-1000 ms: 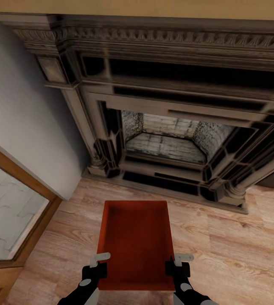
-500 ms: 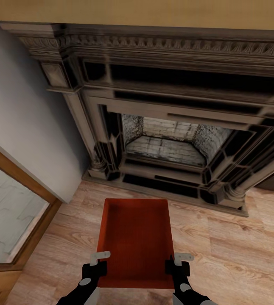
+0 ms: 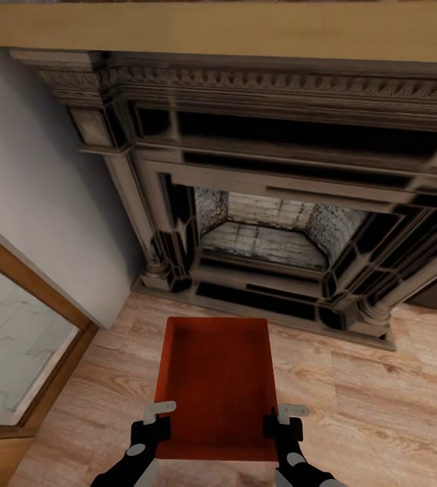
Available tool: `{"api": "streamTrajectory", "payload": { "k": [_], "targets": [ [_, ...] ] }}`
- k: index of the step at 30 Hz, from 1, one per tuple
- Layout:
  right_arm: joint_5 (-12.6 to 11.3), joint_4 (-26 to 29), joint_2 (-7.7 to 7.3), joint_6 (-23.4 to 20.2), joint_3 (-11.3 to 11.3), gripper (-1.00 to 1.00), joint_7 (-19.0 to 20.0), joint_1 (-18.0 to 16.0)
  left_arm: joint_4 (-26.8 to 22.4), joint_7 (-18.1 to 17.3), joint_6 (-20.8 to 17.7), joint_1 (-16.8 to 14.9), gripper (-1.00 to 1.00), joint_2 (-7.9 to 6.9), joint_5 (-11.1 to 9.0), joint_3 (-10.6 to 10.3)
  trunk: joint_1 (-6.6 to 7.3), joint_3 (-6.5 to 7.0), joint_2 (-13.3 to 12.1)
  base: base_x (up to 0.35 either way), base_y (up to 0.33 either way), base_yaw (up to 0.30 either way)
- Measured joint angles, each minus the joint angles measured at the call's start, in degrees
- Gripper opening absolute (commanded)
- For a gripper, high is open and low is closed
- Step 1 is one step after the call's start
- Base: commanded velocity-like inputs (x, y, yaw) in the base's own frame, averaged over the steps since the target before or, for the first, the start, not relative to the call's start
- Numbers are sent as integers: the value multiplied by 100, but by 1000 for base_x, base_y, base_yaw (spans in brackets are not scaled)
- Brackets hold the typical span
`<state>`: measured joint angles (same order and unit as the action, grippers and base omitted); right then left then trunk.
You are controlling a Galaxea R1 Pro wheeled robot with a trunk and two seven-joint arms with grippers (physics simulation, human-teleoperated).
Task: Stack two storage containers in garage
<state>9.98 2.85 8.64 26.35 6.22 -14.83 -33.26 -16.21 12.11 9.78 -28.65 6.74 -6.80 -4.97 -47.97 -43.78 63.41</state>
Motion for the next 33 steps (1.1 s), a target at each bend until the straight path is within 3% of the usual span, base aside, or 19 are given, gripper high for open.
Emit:
{"api": "streamTrajectory", "payload": {
  "k": [33],
  "targets": [
    [6,-3,0,46,-4,-100,-8,0,1,-4,44,0,-100,0,1,-6,0,293,0,0,0,0]
  ]
}}
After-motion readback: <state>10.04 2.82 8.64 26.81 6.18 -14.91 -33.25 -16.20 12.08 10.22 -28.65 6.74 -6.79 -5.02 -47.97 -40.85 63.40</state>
